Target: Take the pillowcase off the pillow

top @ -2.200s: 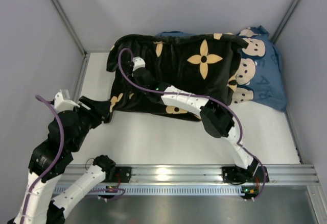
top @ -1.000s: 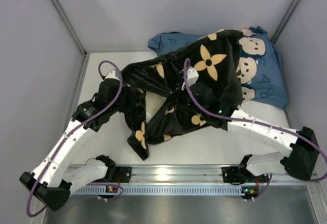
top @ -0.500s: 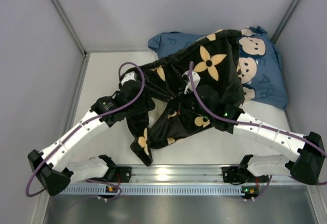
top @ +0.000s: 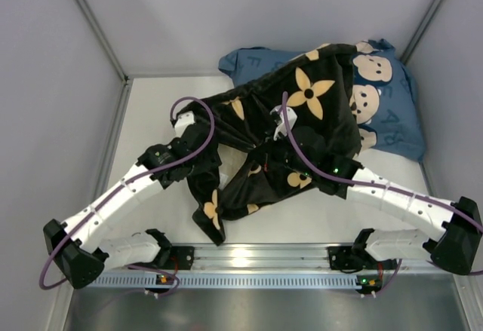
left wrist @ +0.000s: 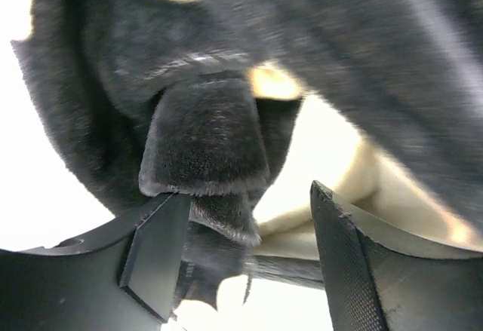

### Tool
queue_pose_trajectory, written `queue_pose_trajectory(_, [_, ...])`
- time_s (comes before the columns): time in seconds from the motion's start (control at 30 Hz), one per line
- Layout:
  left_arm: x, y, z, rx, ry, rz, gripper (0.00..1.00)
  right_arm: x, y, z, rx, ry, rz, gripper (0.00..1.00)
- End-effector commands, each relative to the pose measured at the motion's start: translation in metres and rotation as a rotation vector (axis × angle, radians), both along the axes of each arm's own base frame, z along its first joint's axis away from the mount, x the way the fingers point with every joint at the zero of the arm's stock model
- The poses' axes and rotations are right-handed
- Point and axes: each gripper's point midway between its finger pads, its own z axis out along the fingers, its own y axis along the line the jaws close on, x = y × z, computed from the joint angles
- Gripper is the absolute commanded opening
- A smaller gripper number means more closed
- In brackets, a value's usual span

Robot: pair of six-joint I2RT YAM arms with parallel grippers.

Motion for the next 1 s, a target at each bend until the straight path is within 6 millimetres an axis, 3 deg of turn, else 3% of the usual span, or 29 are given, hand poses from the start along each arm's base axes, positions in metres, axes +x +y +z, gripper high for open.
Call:
queue_pose_trajectory(0.0, [-0.003,0.020,-0.012,0.087,0.005,0.048,0.70,0.001,-0.007,0.029,0.069,-0.045,-0.010,0.00])
queue_pose_trajectory(0.2, [-0.004,0.022,-0.039,0.157,0.081,0.061,0.75,0.000,-0.014,0.043,0.084,-0.071,-0.022,0.00])
queue_pose_trajectory(0.33, [0.001,0.030,-0.040,0.205,0.064,0.086,0.73,-0.004,-0.017,0.048,0.094,-0.077,-0.018,0.00])
queue_pose_trajectory(0.37, [0.002,0.030,-0.041,0.211,0.063,0.087,0.51,-0.004,-0.018,0.048,0.097,-0.078,-0.021,0.00])
queue_pose_trajectory(0.47, [0.001,0.031,-0.035,0.186,0.046,0.100,0.00,-0.001,-0.019,0.045,0.083,-0.081,-0.037,0.00])
queue_pose_trajectory(0.6, [-0.017,0.049,-0.015,0.128,-0.004,0.141,0.00,0.007,-0.025,0.039,0.052,-0.092,-0.085,0.00])
queue_pose_trajectory(0.77, [-0.062,0.114,0.014,0.186,-0.035,0.283,0.00,0.013,-0.046,0.022,-0.010,-0.091,-0.172,0.00])
queue_pose_trajectory(0.8, [-0.068,0.121,0.027,0.168,-0.058,0.301,0.00,0.015,-0.052,0.018,-0.027,-0.093,-0.202,0.00])
queue_pose_trajectory(0.87, [-0.081,0.136,0.031,0.198,-0.034,0.323,0.00,0.015,-0.058,0.010,-0.049,-0.092,-0.215,0.00])
queue_pose_trajectory(0.97, [-0.091,0.132,0.028,0.198,0.019,0.279,0.00,0.013,-0.059,-0.002,-0.072,-0.081,-0.207,0.00])
